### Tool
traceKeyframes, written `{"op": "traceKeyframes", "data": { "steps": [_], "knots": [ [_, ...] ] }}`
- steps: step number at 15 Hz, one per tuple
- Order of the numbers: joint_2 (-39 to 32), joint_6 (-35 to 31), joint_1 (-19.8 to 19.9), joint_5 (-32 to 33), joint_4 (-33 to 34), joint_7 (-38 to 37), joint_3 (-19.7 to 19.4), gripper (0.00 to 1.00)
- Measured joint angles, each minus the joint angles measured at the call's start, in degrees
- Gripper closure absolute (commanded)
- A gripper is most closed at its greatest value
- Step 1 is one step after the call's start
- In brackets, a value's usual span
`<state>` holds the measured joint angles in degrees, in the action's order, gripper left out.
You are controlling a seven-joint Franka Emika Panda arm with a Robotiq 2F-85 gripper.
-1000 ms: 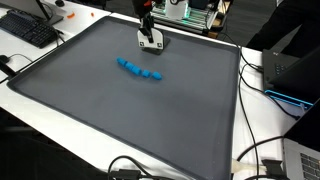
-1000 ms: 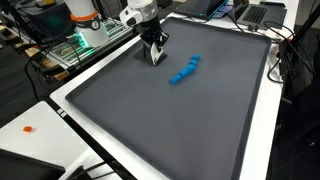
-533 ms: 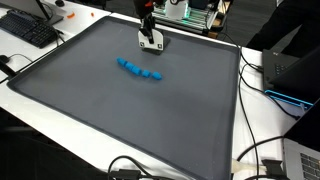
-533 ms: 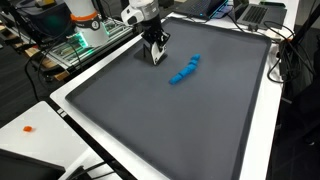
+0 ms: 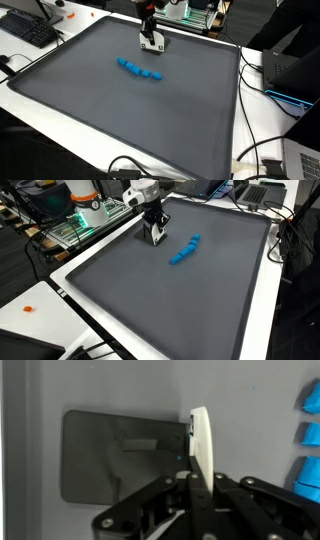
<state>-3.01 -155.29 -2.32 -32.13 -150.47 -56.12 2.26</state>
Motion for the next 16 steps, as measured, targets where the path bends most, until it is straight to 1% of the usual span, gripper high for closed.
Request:
{"op": "traceKeyframes", "data": {
  "steps": [10,11,12,14,16],
  "knots": [
    [-0.19,-0.75,-0.01,-0.22,-0.03,-1.45,0.29,0.99],
    [-0.19,-0.75,-0.01,-0.22,-0.03,-1.52,0.29,0.95],
    [-0.19,-0.75,-0.01,-0.22,-0.03,-1.55,0.29,0.71],
    [-0.33,-0.75,-0.01,-0.22,-0.08,-1.56,0.32,0.67],
    [-0.56,-0.75,-0.01,-0.22,-0.19,-1.56,0.34,0.52]
  ]
}}
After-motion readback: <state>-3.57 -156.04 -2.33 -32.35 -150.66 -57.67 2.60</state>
